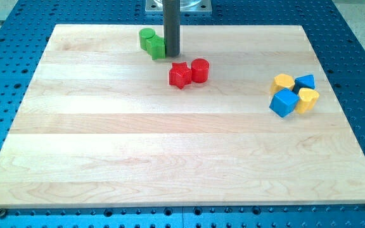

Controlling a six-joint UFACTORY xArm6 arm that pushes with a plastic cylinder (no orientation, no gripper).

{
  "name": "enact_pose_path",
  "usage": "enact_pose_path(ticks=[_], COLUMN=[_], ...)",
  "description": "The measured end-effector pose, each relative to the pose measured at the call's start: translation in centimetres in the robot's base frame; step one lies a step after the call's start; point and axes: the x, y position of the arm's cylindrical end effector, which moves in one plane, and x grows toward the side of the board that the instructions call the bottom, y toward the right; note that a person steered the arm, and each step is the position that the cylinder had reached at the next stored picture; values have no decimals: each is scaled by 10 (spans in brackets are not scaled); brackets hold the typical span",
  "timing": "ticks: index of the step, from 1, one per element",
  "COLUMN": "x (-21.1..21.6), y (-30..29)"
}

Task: Push the red star into the red circle

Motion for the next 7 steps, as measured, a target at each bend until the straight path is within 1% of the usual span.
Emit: enact_pose_path(ticks=[1,2,3,4,5,6,7], x=[0,9,46,50,50,59,89], y=[0,15,15,15,-1,-31,-38])
